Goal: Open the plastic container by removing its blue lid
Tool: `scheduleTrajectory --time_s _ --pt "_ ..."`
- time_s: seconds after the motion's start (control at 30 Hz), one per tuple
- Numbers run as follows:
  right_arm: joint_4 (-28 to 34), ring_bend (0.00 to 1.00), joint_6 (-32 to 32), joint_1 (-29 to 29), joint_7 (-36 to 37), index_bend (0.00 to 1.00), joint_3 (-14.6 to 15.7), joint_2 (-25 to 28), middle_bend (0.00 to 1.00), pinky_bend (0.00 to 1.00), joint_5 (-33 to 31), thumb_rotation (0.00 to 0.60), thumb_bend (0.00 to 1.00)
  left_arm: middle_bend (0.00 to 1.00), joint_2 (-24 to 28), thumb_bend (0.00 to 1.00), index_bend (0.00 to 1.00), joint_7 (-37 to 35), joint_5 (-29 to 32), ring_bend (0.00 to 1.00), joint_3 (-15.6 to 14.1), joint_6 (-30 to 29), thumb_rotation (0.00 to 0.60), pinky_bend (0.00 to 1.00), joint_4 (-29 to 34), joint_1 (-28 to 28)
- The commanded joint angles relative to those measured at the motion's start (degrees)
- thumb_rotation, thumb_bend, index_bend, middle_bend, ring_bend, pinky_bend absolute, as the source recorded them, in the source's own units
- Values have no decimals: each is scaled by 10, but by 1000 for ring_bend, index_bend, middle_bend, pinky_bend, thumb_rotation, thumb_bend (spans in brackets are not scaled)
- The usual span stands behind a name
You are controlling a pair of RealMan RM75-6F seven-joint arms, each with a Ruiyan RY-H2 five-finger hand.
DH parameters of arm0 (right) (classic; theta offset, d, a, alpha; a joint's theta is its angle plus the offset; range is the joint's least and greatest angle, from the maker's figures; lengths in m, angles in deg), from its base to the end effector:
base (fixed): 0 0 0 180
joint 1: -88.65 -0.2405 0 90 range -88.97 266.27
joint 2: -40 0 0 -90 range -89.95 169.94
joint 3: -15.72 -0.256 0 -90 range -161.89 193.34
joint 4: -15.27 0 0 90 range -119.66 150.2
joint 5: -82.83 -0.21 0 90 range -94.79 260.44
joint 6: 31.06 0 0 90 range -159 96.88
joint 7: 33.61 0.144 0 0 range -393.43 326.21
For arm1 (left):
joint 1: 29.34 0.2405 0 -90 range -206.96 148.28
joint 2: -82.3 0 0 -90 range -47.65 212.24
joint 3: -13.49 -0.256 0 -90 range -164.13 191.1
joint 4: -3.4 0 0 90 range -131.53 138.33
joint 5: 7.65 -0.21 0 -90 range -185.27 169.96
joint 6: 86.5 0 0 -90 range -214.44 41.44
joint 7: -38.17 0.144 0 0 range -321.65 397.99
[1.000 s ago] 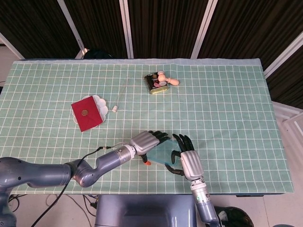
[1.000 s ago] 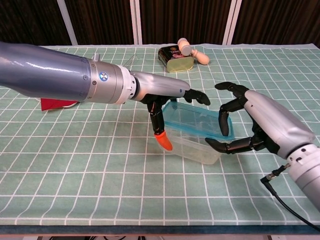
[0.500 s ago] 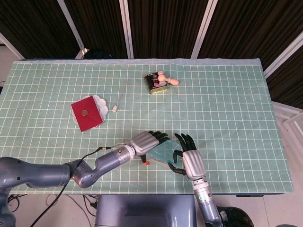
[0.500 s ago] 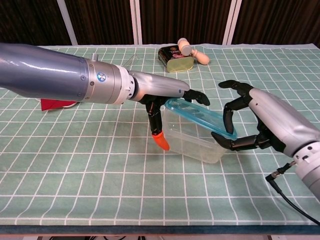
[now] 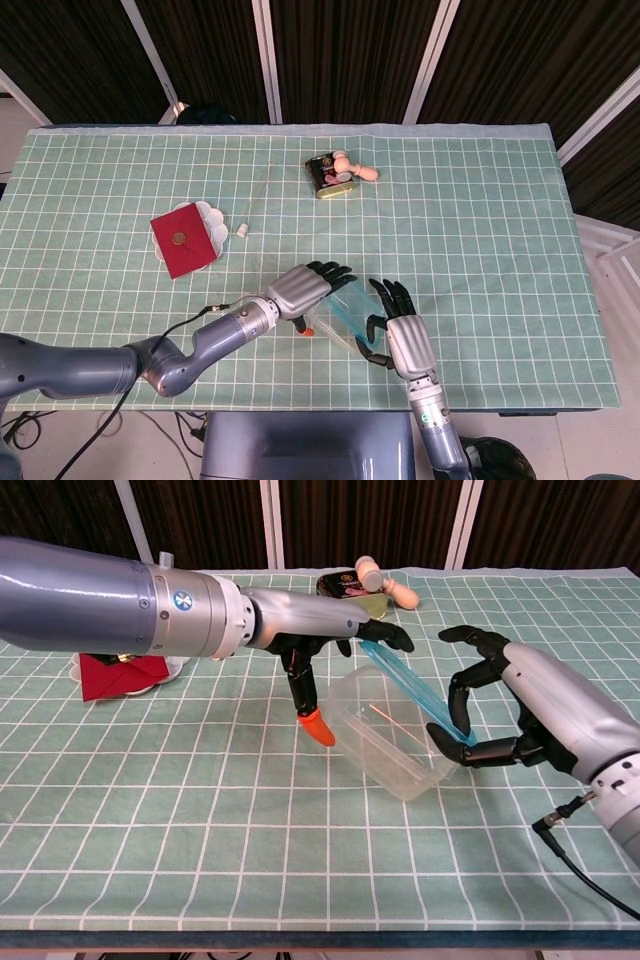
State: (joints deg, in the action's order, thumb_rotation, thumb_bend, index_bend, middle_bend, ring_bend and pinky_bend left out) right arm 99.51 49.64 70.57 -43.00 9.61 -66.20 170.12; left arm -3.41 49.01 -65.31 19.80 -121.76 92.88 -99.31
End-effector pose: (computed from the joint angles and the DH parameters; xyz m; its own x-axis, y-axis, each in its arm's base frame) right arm -0.1527 -0.2242 -0.0458 -0.0056 -0.0698 0.9975 -0.9641 -0.2645 -0.0239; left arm -0.0124 0.3428 -0.0534 0.5941 0.4459 0.6695 0.6908 -0.7092 -0.1406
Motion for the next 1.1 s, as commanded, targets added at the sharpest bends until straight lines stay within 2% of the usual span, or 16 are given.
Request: scheduleTrajectory --time_s 0.03,0.67,0.87,1.1 --pt "0 0 2 1 0 718 3 0 114 0 2 600 838 0 9 0 0 0 -3 0 -1 -6 600 131 7 6" --pt "10 0 13 -10 -22 718 -5 8 114 0 28 600 838 0 68 0 0 -29 -52 0 13 -55 600 131 48 53" --pt "13 0 11 -22 -34 718 -29 24 114 0 27 600 837 0 95 0 0 -38 -68 0 15 -78 600 132 68 74" --pt "8 0 6 -35 -40 718 -76 58 114 0 -1 600 839 0 127 0 0 -47 -82 0 16 -100 600 131 88 99"
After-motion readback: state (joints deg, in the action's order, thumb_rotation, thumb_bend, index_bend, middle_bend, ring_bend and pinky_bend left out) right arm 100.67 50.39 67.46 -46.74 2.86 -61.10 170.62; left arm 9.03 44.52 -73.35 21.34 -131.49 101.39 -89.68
